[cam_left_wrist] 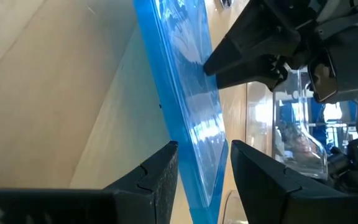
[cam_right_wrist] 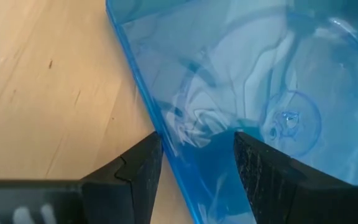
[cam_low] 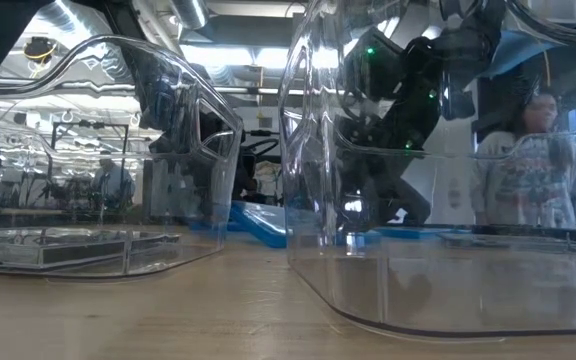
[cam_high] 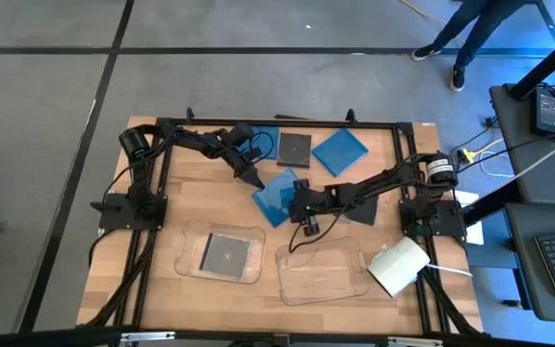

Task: Pick & place jewel cases by type
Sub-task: Put the bottom blue CD case into the right transparent bin

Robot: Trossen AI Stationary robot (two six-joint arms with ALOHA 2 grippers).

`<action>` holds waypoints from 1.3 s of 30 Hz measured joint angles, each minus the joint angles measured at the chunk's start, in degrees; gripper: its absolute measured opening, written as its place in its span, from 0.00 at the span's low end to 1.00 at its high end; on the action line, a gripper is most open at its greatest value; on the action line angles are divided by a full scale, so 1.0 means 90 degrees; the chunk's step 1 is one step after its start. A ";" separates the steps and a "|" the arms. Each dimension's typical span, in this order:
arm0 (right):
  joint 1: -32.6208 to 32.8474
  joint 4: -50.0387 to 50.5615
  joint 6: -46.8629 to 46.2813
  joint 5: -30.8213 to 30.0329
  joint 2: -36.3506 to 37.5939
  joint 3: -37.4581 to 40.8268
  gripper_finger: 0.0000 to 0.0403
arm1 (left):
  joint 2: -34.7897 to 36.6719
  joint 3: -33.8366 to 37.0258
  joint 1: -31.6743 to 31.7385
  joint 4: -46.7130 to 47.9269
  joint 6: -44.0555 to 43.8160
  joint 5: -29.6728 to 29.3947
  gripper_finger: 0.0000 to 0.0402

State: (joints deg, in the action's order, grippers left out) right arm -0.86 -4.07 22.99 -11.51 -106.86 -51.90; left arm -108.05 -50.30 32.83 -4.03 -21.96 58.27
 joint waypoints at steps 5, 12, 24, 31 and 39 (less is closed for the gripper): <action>0.0000 -0.0160 0.0002 -0.0002 -0.0025 0.0000 0.49 | 0.0000 -0.0003 0.0001 -0.0020 0.0002 -0.0006 0.36; -0.0084 -0.1425 0.0207 -0.1194 -0.0598 -0.0058 0.49 | -0.0022 -0.0010 -0.0169 -0.0108 -0.0045 0.0213 0.36; -0.0070 -0.1310 0.0170 -0.1198 -0.0677 -0.0055 0.49 | 0.0001 -0.0015 -0.0047 -0.0052 0.0054 -0.0323 0.28; 0.0090 -0.1155 0.0323 -0.1339 -0.0576 -0.0037 0.49 | 0.0000 -0.0015 0.0258 -0.0086 0.0490 -0.0628 0.13; 0.0240 -0.0055 0.0138 -0.1355 0.0248 -0.0005 0.49 | 0.0012 -0.0027 0.0508 -0.0172 0.0761 -0.0437 0.04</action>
State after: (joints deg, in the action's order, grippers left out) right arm 1.30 -4.56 24.23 -23.70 -104.63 -51.94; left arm -107.94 -50.54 37.40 -5.58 -15.11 54.33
